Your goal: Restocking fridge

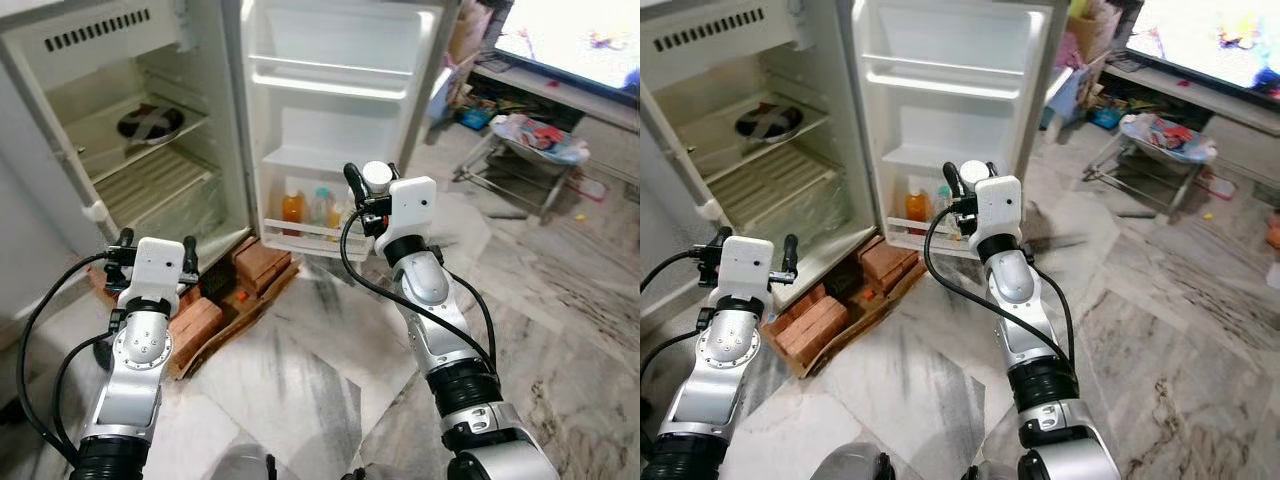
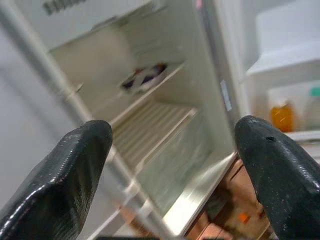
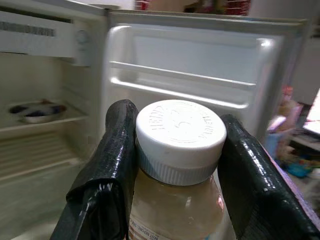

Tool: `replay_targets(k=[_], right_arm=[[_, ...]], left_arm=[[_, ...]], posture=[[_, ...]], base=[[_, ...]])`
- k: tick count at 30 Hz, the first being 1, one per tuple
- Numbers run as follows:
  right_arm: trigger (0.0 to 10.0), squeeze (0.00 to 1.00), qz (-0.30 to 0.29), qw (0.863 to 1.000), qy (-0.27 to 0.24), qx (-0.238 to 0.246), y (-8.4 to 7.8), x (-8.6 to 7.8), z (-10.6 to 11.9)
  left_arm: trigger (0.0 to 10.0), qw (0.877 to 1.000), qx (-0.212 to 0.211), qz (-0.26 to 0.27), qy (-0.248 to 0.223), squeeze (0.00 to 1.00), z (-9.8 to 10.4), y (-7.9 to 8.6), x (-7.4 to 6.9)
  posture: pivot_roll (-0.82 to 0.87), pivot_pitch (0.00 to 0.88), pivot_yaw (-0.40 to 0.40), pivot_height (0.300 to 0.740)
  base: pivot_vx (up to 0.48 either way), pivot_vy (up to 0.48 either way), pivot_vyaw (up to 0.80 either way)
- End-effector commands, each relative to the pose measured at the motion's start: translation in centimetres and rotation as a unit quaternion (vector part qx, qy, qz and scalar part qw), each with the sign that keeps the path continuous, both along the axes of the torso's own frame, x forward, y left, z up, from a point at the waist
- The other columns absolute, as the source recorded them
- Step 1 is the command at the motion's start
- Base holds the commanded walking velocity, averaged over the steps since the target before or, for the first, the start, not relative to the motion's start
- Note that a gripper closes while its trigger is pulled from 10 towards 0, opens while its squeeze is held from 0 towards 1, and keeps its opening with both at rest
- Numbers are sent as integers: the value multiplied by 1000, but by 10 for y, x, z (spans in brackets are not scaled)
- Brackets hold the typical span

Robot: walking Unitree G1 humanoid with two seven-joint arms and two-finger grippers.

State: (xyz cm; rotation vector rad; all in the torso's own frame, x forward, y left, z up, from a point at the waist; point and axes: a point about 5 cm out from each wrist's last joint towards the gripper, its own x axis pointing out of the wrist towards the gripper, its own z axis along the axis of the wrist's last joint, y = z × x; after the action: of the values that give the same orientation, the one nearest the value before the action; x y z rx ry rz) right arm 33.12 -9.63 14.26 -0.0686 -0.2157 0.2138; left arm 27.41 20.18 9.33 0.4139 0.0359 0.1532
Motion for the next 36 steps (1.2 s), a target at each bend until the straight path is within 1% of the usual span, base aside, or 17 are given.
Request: replay_targets(k=[1, 4, 5, 7, 9, 17, 20, 26, 31, 33, 36], right_arm=[[10000, 0, -12, 999, -48, -9, -4, 4, 19], [10000, 0, -9, 999, -44, 1, -3, 6, 21], [10000, 0, -4, 998, -57, -18, -1, 6, 23], [10000, 0, 2, 997, -66, -27, 2, 6, 25], [10000, 0, 8, 998, -65, -15, 6, 5, 27], [10000, 0, 18, 996, -84, -27, 13, 4, 32], [10000, 0, 21, 995, -90, -26, 15, 7, 36], [10000, 0, 21, 995, -94, -27, 15, 7, 38], [10000, 0, 22, 995, -93, -28, 15, 7, 37], [10000, 0, 25, 995, -92, -27, 17, 6, 36], [10000, 0, 25, 995, -92, -27, 17, 6, 35]], left_arm=[[10000, 1000, -3, -12, -14, 0, 6, -4, 2], [10000, 1000, -9, -17, -15, 0, 7, -5, 2], [10000, 1000, -10, -19, -15, 0, 7, -6, 2], [10000, 1000, -10, -19, -14, 0, 6, -6, 3], [10000, 1000, -16, -18, -10, 0, 6, -5, 2], [10000, 1000, -19, -21, -7, 0, 5, -7, 3], [10000, 999, -21, -23, -4, 0, 5, -9, 4], [10000, 1000, -25, -18, -2, 0, 5, -8, 4], [10000, 999, -22, -24, -1, 0, 4, -9, 3], [10000, 999, -10, -36, 1, 0, 4, -13, 3], [10000, 999, -19, -40, -3, 0, 4, -16, 3]], posture=[[141, 0, -57, 740], [142, 0, -57, 740], [142, 0, -57, 740], [145, 0, -58, 740], [146, 0, -59, 740], [145, 0, -55, 740], [146, 0, -56, 740], [148, 0, -57, 740], [147, 0, -58, 740], [143, 0, -59, 740], [143, 0, -60, 740]], base=[[371, 0, 0], [415, 0, 0], [469, 0, 0], [458, 0, 0], [450, 0, 0], [438, 0, 0], [370, 303, 0], [294, 378, 0], [96, 418, 0], [240, 416, 0], [242, 414, 0]])
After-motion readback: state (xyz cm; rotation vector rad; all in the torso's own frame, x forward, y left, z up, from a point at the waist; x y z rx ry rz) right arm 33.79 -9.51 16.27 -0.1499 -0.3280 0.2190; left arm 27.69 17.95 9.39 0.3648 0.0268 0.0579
